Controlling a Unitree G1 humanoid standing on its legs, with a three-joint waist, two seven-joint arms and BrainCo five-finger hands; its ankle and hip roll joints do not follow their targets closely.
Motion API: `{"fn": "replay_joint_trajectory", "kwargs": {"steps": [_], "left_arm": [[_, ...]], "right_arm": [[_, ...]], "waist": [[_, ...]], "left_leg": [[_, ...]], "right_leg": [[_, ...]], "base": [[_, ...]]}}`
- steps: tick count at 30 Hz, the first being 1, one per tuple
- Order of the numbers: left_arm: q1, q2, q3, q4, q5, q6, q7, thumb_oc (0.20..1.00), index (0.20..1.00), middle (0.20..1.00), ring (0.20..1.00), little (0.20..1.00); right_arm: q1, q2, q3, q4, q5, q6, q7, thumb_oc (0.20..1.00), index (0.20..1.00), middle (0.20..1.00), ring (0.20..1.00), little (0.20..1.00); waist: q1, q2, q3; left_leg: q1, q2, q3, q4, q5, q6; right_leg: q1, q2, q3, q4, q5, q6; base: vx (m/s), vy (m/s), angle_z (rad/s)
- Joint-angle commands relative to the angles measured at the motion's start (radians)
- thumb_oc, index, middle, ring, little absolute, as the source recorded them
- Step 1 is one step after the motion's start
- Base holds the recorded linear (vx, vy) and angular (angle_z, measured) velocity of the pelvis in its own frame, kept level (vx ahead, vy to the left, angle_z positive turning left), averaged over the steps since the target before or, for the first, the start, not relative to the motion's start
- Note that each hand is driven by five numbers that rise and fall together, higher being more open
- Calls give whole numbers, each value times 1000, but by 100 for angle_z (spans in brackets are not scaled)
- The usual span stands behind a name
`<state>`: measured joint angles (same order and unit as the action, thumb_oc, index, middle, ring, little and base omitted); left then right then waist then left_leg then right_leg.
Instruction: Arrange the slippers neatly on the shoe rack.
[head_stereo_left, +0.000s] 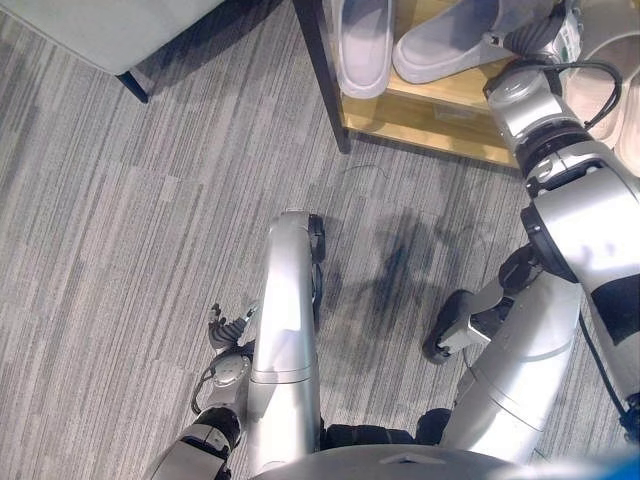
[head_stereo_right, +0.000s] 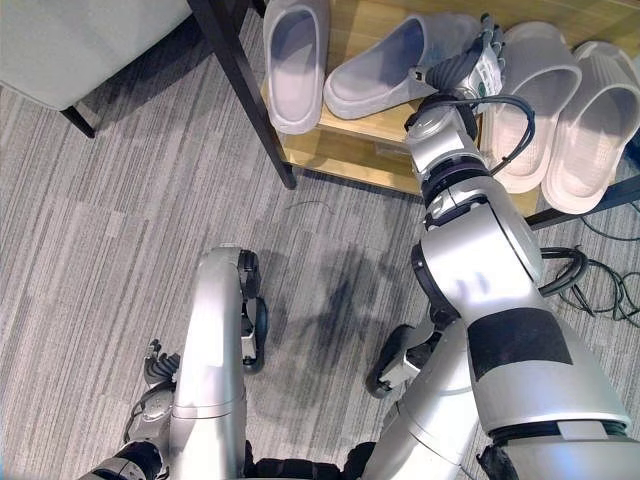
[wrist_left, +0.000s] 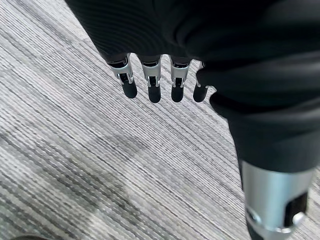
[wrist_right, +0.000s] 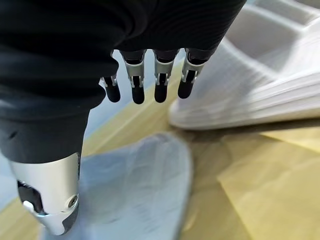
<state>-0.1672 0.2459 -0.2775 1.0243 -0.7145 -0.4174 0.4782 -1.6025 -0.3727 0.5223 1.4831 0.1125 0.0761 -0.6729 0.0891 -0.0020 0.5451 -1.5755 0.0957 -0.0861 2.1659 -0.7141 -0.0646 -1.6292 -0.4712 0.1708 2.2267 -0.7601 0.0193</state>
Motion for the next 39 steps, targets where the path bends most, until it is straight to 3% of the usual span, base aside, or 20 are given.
{"fn": "replay_joint_trajectory", "kwargs": {"steps": [1,13,21,22,23,24,25,32,37,39], "left_arm": [[32,40,-44,-21,46,-28,-1,1000,1000,1000,1000,1000],[48,53,-65,-18,63,-19,-17,1000,1000,1000,1000,1000],[49,50,-50,5,63,-10,-20,1000,1000,1000,1000,1000],[50,52,-51,3,64,-8,-26,1000,1000,1000,1000,1000],[50,55,-51,3,65,-6,-30,1000,1000,1000,1000,1000],[45,59,-49,5,65,-4,-36,1000,1000,1000,1000,1000],[50,62,-49,4,65,-2,-40,1000,1000,1000,1000,1000],[53,65,-44,-3,62,3,-40,1000,1000,1000,1000,1000],[63,60,-40,-3,68,7,-35,1000,1000,1000,1000,1000],[68,51,-24,1,74,-1,-23,1000,1000,1000,1000,1000]], "right_arm": [[-72,-33,29,18,-4,-59,-15,1000,1000,1000,1000,1000],[-64,-50,19,173,-33,25,123,1000,1000,1000,1000,1000],[-58,-45,22,169,-54,40,126,1000,1000,1000,1000,1000],[-58,-46,36,165,-69,39,140,689,689,689,689,689],[-60,-47,46,164,-81,42,155,661,661,661,661,661],[-62,-47,52,170,-96,47,182,341,341,341,341,341],[-61,-45,56,179,-106,54,198,200,200,200,200,200],[-42,-43,48,193,-130,69,212,200,200,200,200,200],[-2,-66,48,183,-188,76,175,200,200,200,200,200],[47,-79,66,99,-220,34,103,200,200,200,200,200]], "waist": [[47,-25,-25],[68,-11,-25],[72,-19,-25],[72,-21,-25],[72,-21,-25],[71,-18,-25],[72,-17,-25],[74,-12,-25],[72,-13,-25],[65,-19,-25]], "left_leg": [[5,9,-102,-73,-60,-75],[5,9,-95,-70,-68,-69],[5,5,-93,-71,-67,-72],[5,4,-94,-70,-68,-74],[5,3,-94,-67,-70,-75],[5,4,-96,-69,-68,-76],[5,3,-96,-69,-70,-75],[5,-2,-96,-75,-63,-78],[5,-1,-98,-74,-66,-83],[5,-6,-100,-74,-68,-85]], "right_leg": [[59,-14,178,-9,42,42],[59,-22,186,-14,53,43],[59,-20,190,-15,55,42],[59,-20,194,-12,54,42],[59,-20,195,-11,55,42],[59,-20,192,-14,54,40],[59,-21,193,-12,54,38],[59,-21,190,-19,55,32],[59,-21,192,-8,49,32],[59,-16,193,-12,46,29]], "base": [[0,0,0],[0,0,0],[0,0,0],[0,0,0],[0,0,0],[0,0,0],[0,0,0],[0,0,0],[0,0,0],[0,0,0]]}}
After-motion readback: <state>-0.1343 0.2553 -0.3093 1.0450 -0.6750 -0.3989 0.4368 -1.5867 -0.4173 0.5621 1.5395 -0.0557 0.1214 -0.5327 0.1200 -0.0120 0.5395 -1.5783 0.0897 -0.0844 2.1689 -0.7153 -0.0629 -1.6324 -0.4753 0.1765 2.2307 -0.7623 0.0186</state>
